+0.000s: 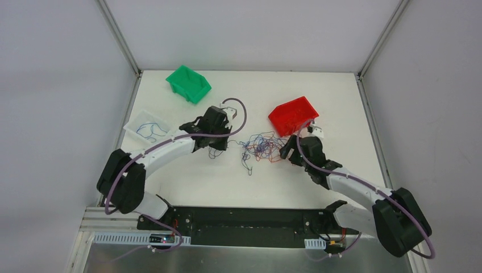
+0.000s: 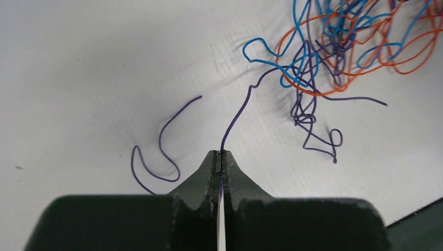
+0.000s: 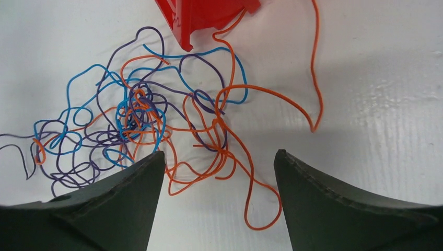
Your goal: Untangle the cables
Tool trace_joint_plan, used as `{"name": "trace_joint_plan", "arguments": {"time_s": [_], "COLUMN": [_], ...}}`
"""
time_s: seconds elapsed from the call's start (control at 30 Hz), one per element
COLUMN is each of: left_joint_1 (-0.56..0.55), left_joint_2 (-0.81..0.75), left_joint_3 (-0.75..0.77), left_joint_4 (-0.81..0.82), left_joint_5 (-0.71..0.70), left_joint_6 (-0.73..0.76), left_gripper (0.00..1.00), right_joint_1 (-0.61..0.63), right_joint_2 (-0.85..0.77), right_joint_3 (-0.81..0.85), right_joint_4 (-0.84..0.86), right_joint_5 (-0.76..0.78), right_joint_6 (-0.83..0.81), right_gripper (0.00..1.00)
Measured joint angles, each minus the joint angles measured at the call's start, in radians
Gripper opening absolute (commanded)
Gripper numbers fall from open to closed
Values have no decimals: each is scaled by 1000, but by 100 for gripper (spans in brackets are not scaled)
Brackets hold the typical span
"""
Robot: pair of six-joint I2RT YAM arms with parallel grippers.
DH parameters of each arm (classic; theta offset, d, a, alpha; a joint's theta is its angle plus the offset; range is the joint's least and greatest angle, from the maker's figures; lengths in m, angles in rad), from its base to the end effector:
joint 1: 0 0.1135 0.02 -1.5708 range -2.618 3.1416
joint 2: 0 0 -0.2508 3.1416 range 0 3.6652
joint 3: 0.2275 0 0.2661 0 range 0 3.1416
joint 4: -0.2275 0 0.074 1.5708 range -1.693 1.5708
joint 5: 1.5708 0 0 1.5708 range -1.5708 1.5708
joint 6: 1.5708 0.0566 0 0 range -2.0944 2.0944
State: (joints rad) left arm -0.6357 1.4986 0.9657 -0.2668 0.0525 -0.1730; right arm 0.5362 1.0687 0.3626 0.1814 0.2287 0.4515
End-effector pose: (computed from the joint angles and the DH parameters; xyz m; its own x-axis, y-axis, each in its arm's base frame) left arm 0.2772 -0.2082 0.1900 -0.6756 0.2849 -0.6800 0.5137 0.8435 -0.1570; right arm 0.2191 0.1153 0.1461 -0.5310 0.1788 -0.8283 -0.1080 0.9552 0.2754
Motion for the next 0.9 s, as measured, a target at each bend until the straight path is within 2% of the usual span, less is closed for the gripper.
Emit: {"name": "trace_joint_plan", "arguments": {"time_s": [0.27,0.43,0.6,0.77,0.9], "left_joint_1": [0,0,0,0,0], "left_joint_2": [-175,-230,-216,-210,-210], "left_joint_3": [75,106,107,108,113], "left_joint_4": [-176,-241,-281,-299,-301], "left_joint_5": [-53,-130,-163,-166,-163], "left_joint_6": [-43,-60,-75,-76,-76], "left_gripper": [0,0,0,0,0], "right_joint_1": [-2,-14,-31,-39,-42], "right_joint_2": [228,242,241,237,220], "right_joint_3": [151,171,171,169,143], "right_joint_4": [-78,-120,-127,-116,-60], "right_joint_5": [-18,0,3,-35,-146], "right_joint_6": [16,40,58,56,34], "right_gripper": [79,73,71,83,85]}}
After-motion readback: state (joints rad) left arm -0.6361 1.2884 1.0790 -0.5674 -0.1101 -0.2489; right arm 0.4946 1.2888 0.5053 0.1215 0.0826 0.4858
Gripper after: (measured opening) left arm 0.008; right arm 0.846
